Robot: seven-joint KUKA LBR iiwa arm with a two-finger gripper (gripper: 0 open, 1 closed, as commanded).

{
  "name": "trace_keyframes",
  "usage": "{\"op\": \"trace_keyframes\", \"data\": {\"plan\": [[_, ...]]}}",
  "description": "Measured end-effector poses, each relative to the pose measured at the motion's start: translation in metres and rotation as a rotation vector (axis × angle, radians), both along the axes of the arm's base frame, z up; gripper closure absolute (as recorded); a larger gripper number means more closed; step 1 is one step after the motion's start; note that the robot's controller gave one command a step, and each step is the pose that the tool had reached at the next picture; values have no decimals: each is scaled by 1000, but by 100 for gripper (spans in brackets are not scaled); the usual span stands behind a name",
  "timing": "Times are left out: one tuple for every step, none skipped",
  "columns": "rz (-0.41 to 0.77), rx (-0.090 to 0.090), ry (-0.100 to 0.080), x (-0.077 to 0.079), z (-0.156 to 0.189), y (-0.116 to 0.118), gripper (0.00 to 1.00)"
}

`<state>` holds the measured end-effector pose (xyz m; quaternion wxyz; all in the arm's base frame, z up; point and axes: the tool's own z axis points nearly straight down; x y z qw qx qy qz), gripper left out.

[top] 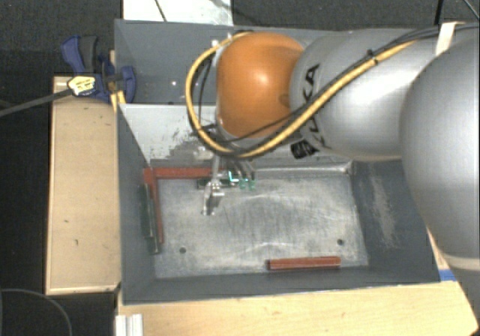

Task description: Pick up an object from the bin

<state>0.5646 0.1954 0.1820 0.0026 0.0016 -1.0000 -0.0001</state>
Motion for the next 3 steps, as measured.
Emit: {"op": "trace_keyframes", "data": {"plan": [[-4,1,-8,2,4,-1,0],[-75,6,-14,5,-18,-25,0],[-73,0,-8,19,-46,-57,0]]}}
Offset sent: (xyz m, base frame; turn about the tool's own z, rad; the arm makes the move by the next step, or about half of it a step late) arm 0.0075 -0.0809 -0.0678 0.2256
